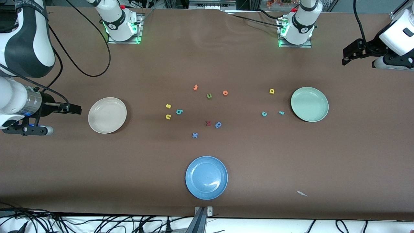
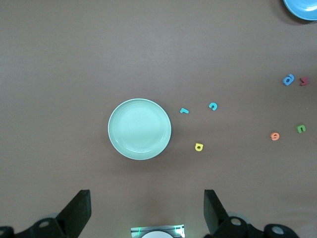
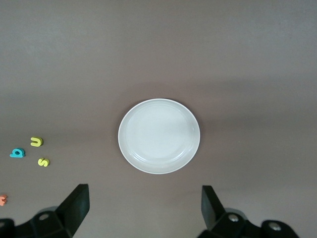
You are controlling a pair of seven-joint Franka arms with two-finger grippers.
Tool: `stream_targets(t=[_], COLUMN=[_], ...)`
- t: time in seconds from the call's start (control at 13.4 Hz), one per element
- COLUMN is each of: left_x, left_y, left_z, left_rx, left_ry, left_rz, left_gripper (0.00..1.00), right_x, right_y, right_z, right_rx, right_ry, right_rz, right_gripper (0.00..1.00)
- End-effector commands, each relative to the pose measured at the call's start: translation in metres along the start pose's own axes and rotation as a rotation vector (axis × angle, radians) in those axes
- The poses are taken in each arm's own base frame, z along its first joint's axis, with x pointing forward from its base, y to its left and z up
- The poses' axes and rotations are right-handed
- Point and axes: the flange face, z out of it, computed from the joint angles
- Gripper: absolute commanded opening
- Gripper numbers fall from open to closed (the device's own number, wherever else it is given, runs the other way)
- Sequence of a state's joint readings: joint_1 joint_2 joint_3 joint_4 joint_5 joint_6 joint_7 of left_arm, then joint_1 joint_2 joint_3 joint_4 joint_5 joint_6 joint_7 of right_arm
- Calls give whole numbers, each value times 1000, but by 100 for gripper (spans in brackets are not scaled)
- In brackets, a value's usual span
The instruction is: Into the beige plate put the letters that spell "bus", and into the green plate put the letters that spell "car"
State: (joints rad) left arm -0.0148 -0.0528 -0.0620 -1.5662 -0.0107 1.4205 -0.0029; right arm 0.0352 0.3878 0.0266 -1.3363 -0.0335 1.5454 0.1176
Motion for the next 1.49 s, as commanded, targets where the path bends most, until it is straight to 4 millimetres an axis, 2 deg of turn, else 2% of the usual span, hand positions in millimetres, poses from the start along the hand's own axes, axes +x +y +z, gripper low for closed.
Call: stream_targets(t=[0.0,0.07,0.15,0.22,0.45,0.6,0.67,0.74,0.89,1.04,1.12,1.26,1.41], left_x=[-2,0,5,10,29,32,31,30,29,31,30,25,22], left_y=[-4,-7,-11,-11,-14,-20,-21,-21,-12,8,22,26,41], left_z=[-9,-6,1,16,68,86,88,95,122,152,174,216,237], left_rx=[21,20,18,21,22,46,48,48,37,30,6,2,-1], left_ry=[15,19,27,22,-54,-91,-96,-111,-140,-108,-101,-86,-69], left_rz=[-8,-14,-20,-20,-25,-20,-20,-23,-21,13,17,-20,4], left_gripper=[100,100,100,100,100,100,100,100,100,100,100,100,100], right_x=[-11,-11,-13,-15,-20,-28,-33,-38,-51,-69,-77,-95,-112], right_y=[-23,-32,-50,-68,-120,-154,-171,-186,-204,-224,-230,-246,-257], right_z=[-2,0,3,8,38,61,74,92,129,157,175,214,251], right_rx=[10,7,3,-3,-16,-25,-26,-29,-36,-42,-53,-49,-16], right_ry=[-8,-12,-14,-14,-25,-21,-17,-14,-13,-35,-54,-55,-20], right_rz=[-17,1,32,51,110,138,157,182,204,197,187,182,180], right_gripper=[100,100,100,100,99,99,99,99,99,99,99,98,98])
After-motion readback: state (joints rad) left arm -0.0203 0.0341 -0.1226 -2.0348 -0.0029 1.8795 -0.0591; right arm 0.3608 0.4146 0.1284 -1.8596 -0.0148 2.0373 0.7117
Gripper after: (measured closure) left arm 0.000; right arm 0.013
